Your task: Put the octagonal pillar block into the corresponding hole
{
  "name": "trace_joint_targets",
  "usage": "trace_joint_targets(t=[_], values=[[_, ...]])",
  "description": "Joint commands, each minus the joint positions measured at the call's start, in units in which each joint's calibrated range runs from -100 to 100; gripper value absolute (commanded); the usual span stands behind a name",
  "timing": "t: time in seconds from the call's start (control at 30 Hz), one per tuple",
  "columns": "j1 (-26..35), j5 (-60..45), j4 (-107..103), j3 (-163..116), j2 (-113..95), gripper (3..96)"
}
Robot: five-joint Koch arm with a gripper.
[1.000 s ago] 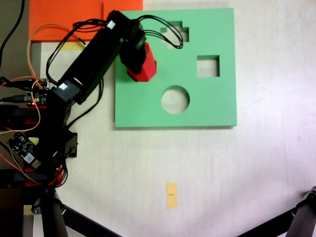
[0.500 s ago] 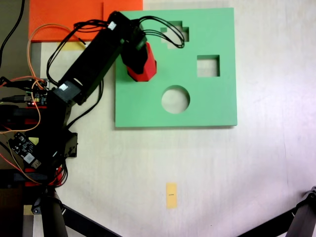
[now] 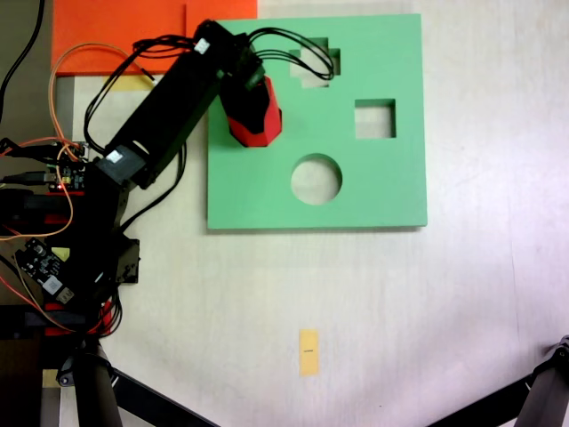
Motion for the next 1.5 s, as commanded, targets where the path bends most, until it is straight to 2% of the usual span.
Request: trace_joint_targets(t=[0.03, 0.37, 0.7, 0.93, 1.5], values=[[1.1, -1.6, -0.5, 0.8, -2.0, 43.2], [1.1, 10.0, -0.5, -1.5, -4.8, 44.9], [0.6, 10.2, -0.5, 5.6, -5.2, 46.0], [0.6, 10.2, -0.5, 11.9, -6.4, 43.3], [0.6, 10.5, -0.5, 8.0, -2.9, 41.6]])
